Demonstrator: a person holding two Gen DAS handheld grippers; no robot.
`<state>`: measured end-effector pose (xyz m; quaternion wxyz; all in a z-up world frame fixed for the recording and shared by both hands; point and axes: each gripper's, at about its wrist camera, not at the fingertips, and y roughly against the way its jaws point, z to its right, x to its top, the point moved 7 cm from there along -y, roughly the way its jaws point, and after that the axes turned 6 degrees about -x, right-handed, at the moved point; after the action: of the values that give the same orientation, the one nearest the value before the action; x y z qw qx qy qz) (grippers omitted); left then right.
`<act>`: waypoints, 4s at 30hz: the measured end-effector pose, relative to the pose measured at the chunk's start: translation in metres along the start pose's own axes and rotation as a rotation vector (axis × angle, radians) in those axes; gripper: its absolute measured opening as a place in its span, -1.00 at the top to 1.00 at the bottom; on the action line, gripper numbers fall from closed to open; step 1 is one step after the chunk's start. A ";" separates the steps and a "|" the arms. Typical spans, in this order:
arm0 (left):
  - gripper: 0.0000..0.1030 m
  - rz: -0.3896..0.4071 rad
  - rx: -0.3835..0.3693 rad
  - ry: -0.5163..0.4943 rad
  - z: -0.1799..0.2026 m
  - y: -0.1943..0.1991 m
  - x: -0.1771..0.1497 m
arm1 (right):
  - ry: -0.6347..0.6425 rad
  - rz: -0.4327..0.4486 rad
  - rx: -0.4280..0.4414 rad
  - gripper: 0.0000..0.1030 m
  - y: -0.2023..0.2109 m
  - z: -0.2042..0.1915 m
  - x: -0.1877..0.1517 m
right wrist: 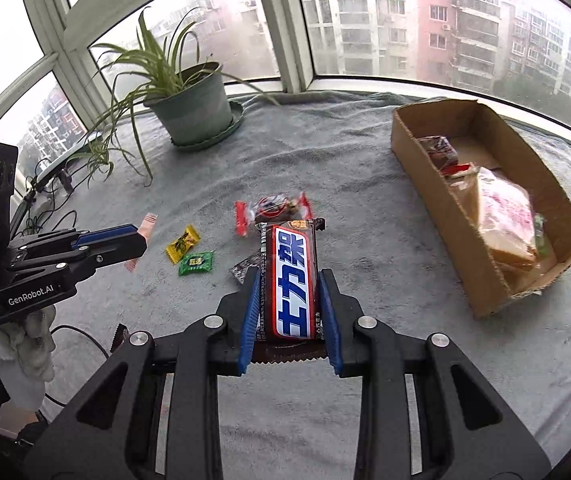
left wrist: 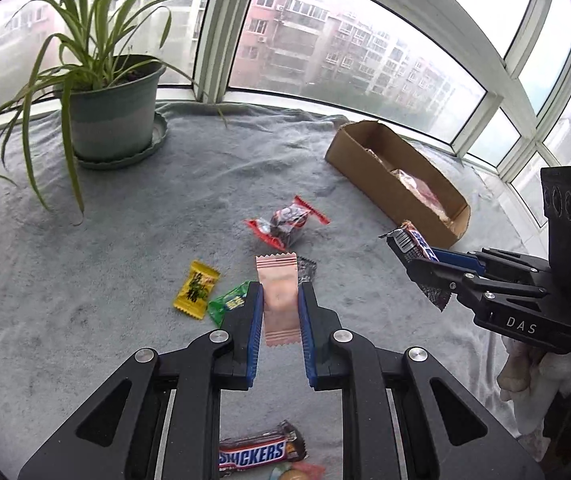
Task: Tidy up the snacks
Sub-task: 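Carry both candies into the cardboard box and open both tools, then move both tools back over the remaining snacks, then grasp the yellow candy with the left tool while the right tool grasps the black candy packet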
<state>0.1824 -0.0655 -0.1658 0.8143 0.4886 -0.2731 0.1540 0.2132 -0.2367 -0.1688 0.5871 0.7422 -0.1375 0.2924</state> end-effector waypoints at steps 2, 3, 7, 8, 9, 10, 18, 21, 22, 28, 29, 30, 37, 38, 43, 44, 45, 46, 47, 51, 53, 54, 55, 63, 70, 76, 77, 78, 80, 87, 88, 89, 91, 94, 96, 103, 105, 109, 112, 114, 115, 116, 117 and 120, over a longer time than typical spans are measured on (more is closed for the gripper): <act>0.69 -0.002 -0.017 -0.007 0.007 -0.005 0.007 | -0.020 0.020 -0.025 0.43 0.008 0.017 0.004; 0.69 0.000 -0.022 -0.013 0.011 -0.007 0.012 | -0.031 0.029 -0.037 0.43 0.011 0.027 0.006; 0.69 0.011 -0.048 -0.038 0.030 -0.016 0.030 | -0.083 0.055 -0.087 0.42 0.022 0.067 0.013; 0.69 0.013 -0.055 -0.045 0.035 -0.019 0.035 | -0.097 0.060 -0.098 0.42 0.023 0.076 0.015; 0.69 0.016 -0.061 -0.052 0.039 -0.022 0.040 | -0.108 0.065 -0.108 0.43 0.025 0.086 0.016; 0.69 0.020 -0.069 -0.054 0.044 -0.027 0.044 | -0.118 0.070 -0.121 0.43 0.026 0.095 0.018; 0.69 0.015 -0.126 -0.080 0.081 -0.062 0.077 | -0.180 0.098 -0.202 0.42 0.031 0.160 0.030; 0.69 0.010 -0.143 -0.104 0.099 -0.075 0.087 | -0.195 0.098 -0.234 0.42 0.028 0.182 0.035; 0.69 0.005 -0.147 -0.114 0.105 -0.081 0.091 | -0.200 0.094 -0.247 0.43 0.025 0.189 0.037; 0.69 -0.030 -0.153 -0.161 0.131 -0.115 0.109 | -0.219 0.071 -0.281 0.42 0.008 0.223 0.045; 0.69 -0.037 -0.155 -0.169 0.135 -0.121 0.111 | -0.220 0.067 -0.285 0.42 0.005 0.227 0.045; 0.69 -0.043 -0.152 -0.175 0.138 -0.127 0.114 | -0.219 0.061 -0.290 0.43 0.001 0.231 0.047; 0.69 -0.072 -0.136 -0.196 0.151 -0.164 0.124 | -0.214 0.023 -0.305 0.42 -0.023 0.247 0.050; 0.69 -0.074 -0.128 -0.197 0.152 -0.168 0.125 | -0.217 0.021 -0.304 0.42 -0.025 0.249 0.050; 0.69 -0.085 -0.118 -0.195 0.155 -0.183 0.127 | -0.217 0.010 -0.297 0.42 -0.035 0.251 0.049; 0.69 -0.087 -0.117 -0.193 0.155 -0.185 0.127 | -0.216 0.009 -0.296 0.42 -0.035 0.251 0.048; 0.69 -0.088 -0.117 -0.191 0.155 -0.187 0.127 | -0.216 0.010 -0.297 0.42 -0.035 0.251 0.048; 0.68 -0.088 -0.120 -0.189 0.156 -0.189 0.128 | -0.214 0.015 -0.301 0.41 -0.035 0.251 0.049; 0.68 -0.091 -0.120 -0.191 0.157 -0.191 0.129 | -0.212 0.016 -0.302 0.19 -0.035 0.251 0.049; 0.15 -0.122 -0.110 -0.188 0.158 -0.197 0.127 | -0.201 0.046 -0.314 -0.39 -0.029 0.249 0.051; -0.01 -0.102 -0.103 -0.191 0.156 -0.193 0.128 | -0.201 0.050 -0.315 -0.39 -0.026 0.248 0.051; -0.01 -0.098 -0.097 -0.194 0.155 -0.191 0.128 | -0.203 0.052 -0.313 -0.39 -0.024 0.248 0.051; -0.01 -0.098 -0.097 -0.191 0.153 -0.189 0.128 | -0.205 0.056 -0.312 -0.39 -0.022 0.247 0.051; -0.01 -0.058 -0.093 -0.180 0.142 -0.158 0.137 | -0.228 0.098 -0.277 -0.40 0.004 0.231 0.051; -0.01 0.046 -0.059 -0.149 0.102 -0.070 0.152 | -0.219 0.157 -0.137 -0.40 0.038 0.180 0.039; -0.01 0.174 0.021 -0.090 0.052 0.026 0.152 | -0.202 0.154 -0.022 -0.40 0.044 0.135 0.028; -0.01 0.187 0.031 -0.077 0.044 0.039 0.149 | -0.196 0.152 -0.006 -0.40 0.044 0.127 0.027; -0.01 0.202 0.042 -0.065 0.036 0.052 0.146 | -0.191 0.148 0.010 -0.40 0.044 0.121 0.026; -0.01 0.222 0.067 -0.045 0.022 0.072 0.136 | -0.177 0.141 0.046 -0.40 0.045 0.106 0.024; -0.01 0.161 0.171 0.036 -0.026 0.104 0.066 | -0.067 0.102 0.075 -0.40 0.033 0.057 0.016; -0.01 0.146 0.196 0.042 -0.033 0.103 0.053 | -0.065 0.089 0.076 -0.40 0.028 0.051 0.014; -0.01 0.129 0.207 0.050 -0.039 0.101 0.041 | -0.069 0.072 0.084 -0.40 0.023 0.047 0.012; -0.01 0.091 0.201 0.086 -0.054 0.094 0.020 | -0.072 0.044 0.100 -0.40 0.015 0.037 0.007; 0.02 0.047 0.186 0.119 -0.067 0.075 0.000 | -0.042 0.022 0.053 -0.40 0.002 0.023 0.002; 0.04 0.025 0.159 0.122 -0.072 0.064 -0.009 | -0.041 0.000 0.037 -0.40 -0.007 0.015 -0.002; 0.06 -0.041 0.091 0.085 -0.064 0.022 -0.012 | -0.063 -0.073 0.029 -0.39 -0.043 -0.006 -0.007; 0.09 -0.052 0.091 0.082 -0.065 0.011 -0.012 | -0.077 -0.093 0.034 -0.33 -0.056 -0.011 -0.009; 0.15 -0.085 0.088 0.069 -0.068 -0.011 -0.014 | -0.113 -0.134 0.046 -0.11 -0.079 -0.022 -0.012; 0.22 -0.101 0.089 0.057 -0.072 -0.023 -0.014 | -0.104 -0.144 0.036 -0.11 -0.089 -0.031 -0.012; 0.27 -0.107 0.093 0.044 -0.073 -0.030 -0.014 | -0.107 -0.152 0.039 -0.11 -0.095 -0.036 -0.011; 0.30 -0.107 0.099 0.037 -0.074 -0.033 -0.014 | -0.109 -0.161 0.038 -0.10 -0.099 -0.038 -0.011; 0.33 -0.109 0.103 0.031 -0.075 -0.036 -0.013 | -0.110 -0.168 0.036 -0.04 -0.102 -0.040 -0.011; 0.37 -0.112 0.106 0.029 -0.076 -0.039 -0.013 | -0.107 -0.174 0.035 0.10 -0.105 -0.042 -0.011; 0.42 -0.122 0.101 0.025 -0.077 -0.044 -0.013 | -0.104 -0.195 0.026 0.15 -0.116 -0.046 -0.010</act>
<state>0.2176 -0.0185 -0.2336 0.7997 0.5428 -0.2247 0.1240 0.2559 -0.1625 -0.2603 0.5954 0.7736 -0.0911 0.1967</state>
